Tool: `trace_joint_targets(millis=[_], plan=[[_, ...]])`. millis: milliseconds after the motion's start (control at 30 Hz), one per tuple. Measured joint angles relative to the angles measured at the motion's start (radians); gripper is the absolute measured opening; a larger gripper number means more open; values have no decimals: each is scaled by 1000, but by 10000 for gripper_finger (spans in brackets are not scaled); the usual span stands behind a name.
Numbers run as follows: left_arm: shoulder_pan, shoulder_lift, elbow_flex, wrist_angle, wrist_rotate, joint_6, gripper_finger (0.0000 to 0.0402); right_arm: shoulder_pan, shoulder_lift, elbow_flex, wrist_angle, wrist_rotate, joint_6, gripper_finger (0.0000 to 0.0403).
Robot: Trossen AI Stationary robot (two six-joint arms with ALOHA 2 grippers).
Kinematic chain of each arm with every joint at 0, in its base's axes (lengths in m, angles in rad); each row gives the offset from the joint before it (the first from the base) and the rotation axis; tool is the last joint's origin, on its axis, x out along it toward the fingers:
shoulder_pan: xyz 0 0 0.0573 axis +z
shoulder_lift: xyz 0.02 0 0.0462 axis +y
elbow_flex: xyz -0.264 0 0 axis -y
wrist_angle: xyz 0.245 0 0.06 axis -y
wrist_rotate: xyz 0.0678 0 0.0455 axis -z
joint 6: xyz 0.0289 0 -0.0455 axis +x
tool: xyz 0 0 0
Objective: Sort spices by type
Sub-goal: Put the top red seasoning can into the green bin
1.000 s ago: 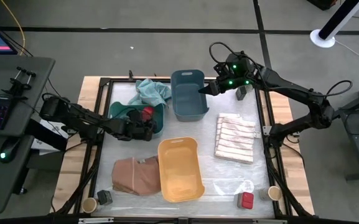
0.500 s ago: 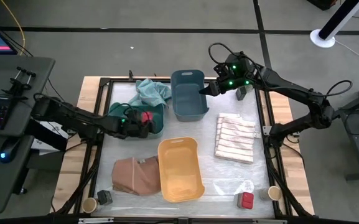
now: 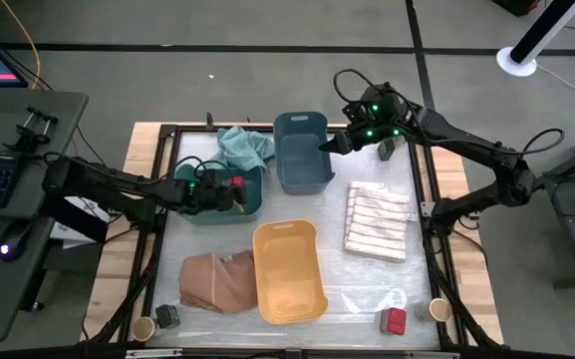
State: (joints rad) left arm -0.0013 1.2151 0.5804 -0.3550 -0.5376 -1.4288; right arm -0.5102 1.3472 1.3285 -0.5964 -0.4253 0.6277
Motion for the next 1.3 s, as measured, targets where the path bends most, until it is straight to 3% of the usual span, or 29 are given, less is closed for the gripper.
trace_joint_targets(millis=[233,433,533,633,700,933,1300], plan=[[17,-118,0,-86,-45,64,257,0,0,0,-1,0,0,277],[45,-271,0,-189,-52,236,236,0,0,0,-7,0,-1,277],[68,-284,1,-279,-13,264,168,0,0,0,-7,0,-4,277],[81,-251,-14,-289,44,283,48,0,0,0,-8,0,-4,277],[80,-220,-33,-258,60,279,18,0,0,0,-8,0,-4,277],[80,-82,-43,-188,62,199,3,0,0,0,-13,1,0,277],[111,38,-43,68,70,208,0,0,0,0,-14,15,0,277]])
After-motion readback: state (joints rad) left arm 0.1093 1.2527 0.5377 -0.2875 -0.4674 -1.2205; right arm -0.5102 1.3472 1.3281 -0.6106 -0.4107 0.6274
